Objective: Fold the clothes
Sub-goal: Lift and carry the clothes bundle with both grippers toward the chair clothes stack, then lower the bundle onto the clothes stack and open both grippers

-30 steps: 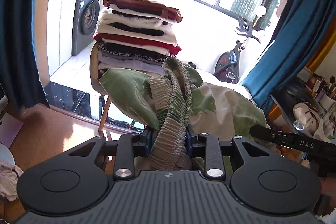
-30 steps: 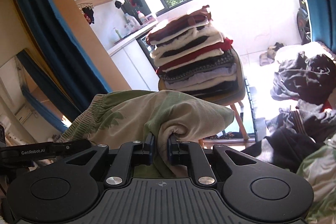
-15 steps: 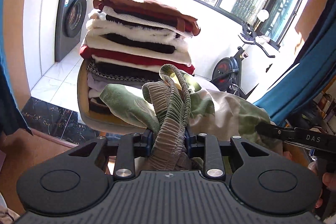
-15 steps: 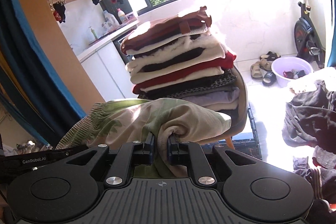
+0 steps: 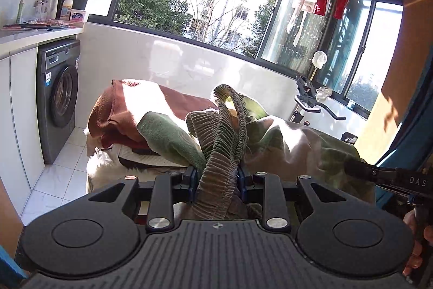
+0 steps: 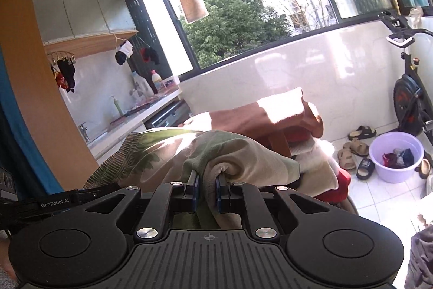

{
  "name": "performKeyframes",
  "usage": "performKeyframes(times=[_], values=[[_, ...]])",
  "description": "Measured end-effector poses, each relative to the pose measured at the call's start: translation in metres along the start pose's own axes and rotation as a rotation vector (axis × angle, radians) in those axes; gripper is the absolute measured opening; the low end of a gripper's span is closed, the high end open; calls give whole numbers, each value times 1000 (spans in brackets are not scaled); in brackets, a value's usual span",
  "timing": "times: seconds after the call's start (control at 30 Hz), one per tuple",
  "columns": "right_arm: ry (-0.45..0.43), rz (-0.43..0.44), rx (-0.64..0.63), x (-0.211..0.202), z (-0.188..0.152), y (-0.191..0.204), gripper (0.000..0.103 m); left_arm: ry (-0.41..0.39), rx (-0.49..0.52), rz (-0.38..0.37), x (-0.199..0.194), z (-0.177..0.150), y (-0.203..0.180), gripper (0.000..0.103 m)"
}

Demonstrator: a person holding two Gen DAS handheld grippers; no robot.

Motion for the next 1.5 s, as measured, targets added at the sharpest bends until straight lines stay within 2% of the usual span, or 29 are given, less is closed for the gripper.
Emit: performKeyframes(times=[0.1,0.2,0.37,0.47,0.57,0.73,0.83,0.93,1.0,1.07,1.1,1.13,1.17,1.2,1.23,1.27,1.3,1.33,1.37,1.5], values=[[-60,51,-43,50,41,-11,11,-42,30,24,39,33,10,29],[-108,98,-67,101,77,-24,11,-70,16,59,76,63,21,29],[-134,175,-86,179,134,-44,11,-104,-2,112,142,114,37,29],[-138,205,-126,224,162,-58,11,-113,-23,131,171,132,50,29],[-120,212,-105,256,175,-74,11,-102,-30,141,189,138,60,29],[-64,202,-91,294,164,-89,11,-58,-42,149,218,129,78,29],[-33,172,-119,309,147,-88,11,-24,-40,142,239,121,91,29],[-17,104,-184,326,123,-87,11,22,-19,133,265,110,105,29],[0,60,-212,338,109,-90,11,80,9,131,287,95,116,30],[62,5,-202,357,87,-100,13,190,31,128,311,68,129,32],[111,-34,-196,367,73,-109,20,241,42,131,320,54,136,34],[168,-75,-191,374,57,-114,30,284,54,137,326,40,143,36],[225,-116,-187,381,42,-119,33,300,52,131,326,35,147,39],[252,-135,-180,381,36,-125,34,298,41,117,321,36,149,41],[253,-143,-166,375,31,-127,39,295,30,103,316,37,151,43],[239,-144,-146,366,31,-129,45,293,19,90,311,38,153,51],[222,-144,-125,355,31,-131,60,290,9,76,307,39,155,66],[212,-147,-98,346,33,-134,66,287,-2,62,302,39,157,73],[215,-144,-66,338,35,-137,66,285,-13,48,297,40,159,77],[258,-112,62,314,25,-147,65,317,-88,-7,274,39,167,77]])
Point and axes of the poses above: each gripper's, at about its wrist camera, not at the fingertips, and x roughly the way its jaws point, y to its left, z to its top, the point moved 8 cm from there along x, roughly the way its jaws point, and after that the axes turned 9 degrees about -y, right-handed, at the moved point
